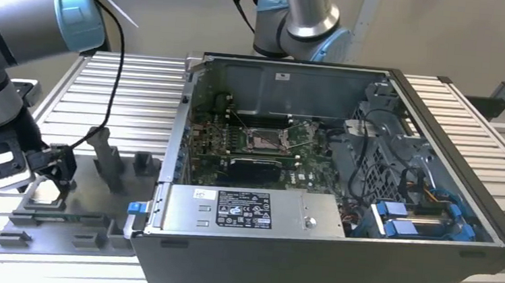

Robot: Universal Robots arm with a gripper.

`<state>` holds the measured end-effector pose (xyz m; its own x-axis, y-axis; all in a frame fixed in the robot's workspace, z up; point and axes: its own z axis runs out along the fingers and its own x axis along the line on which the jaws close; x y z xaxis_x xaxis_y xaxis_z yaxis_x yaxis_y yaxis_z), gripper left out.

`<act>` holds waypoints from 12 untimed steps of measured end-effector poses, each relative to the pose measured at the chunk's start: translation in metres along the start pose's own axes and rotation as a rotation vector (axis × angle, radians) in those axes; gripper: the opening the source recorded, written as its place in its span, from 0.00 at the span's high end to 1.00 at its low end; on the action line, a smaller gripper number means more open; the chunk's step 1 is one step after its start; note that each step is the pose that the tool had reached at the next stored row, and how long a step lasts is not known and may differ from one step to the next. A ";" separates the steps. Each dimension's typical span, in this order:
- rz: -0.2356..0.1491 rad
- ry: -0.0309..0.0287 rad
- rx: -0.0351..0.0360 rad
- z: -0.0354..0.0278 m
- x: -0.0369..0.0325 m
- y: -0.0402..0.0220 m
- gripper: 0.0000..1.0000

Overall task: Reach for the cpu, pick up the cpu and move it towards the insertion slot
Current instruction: 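Pick up the cpu and move it towards the insertion slot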

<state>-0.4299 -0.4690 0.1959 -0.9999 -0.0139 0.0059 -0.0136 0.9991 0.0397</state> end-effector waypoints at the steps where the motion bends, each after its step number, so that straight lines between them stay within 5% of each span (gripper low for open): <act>1: 0.000 0.0001 0.0001 0.0013 0.0001 -0.0001 0.00; 12: 0.000 0.0002 0.0000 0.0100 0.0002 -0.0004 0.00</act>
<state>-0.4302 -0.4690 0.1858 -0.9999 -0.0139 0.0061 -0.0137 0.9991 0.0397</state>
